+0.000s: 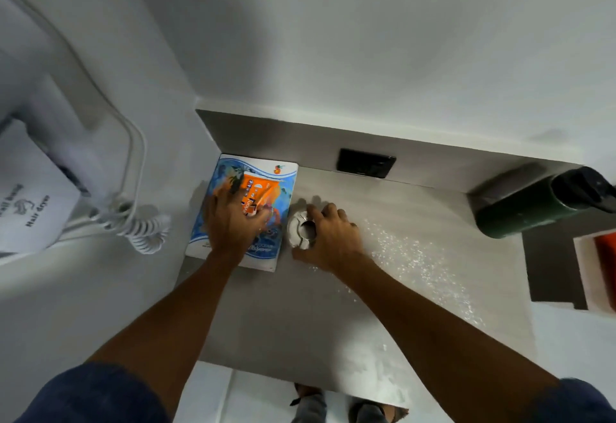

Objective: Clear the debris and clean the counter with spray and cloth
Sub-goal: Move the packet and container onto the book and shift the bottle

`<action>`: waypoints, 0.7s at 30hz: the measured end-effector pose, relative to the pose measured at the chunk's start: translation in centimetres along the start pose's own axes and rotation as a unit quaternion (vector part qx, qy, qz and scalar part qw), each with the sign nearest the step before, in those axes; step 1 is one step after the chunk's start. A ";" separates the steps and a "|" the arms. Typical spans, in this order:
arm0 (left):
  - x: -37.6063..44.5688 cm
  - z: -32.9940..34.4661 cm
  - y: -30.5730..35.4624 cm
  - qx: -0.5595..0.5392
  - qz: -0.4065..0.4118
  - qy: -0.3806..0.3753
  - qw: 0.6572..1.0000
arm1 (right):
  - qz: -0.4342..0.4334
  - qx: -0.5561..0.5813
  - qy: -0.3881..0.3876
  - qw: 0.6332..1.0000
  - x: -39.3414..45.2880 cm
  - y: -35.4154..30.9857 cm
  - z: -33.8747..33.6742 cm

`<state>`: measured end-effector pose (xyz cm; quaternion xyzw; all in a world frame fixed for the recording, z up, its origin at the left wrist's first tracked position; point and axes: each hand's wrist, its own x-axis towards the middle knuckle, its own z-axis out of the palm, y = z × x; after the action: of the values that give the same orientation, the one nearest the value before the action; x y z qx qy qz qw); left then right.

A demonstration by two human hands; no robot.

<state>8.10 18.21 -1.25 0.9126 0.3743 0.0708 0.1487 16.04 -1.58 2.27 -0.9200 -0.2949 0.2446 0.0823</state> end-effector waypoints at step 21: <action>3.4 2.5 -4.8 0.011 -0.014 0.005 1.000 | -0.041 0.002 0.012 0.999 11.6 -5.9 3.8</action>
<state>7.94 23.33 -5.14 0.9085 0.3885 0.0696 0.1376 19.38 9.95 -3.95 -0.9100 -0.3304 0.2306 0.0977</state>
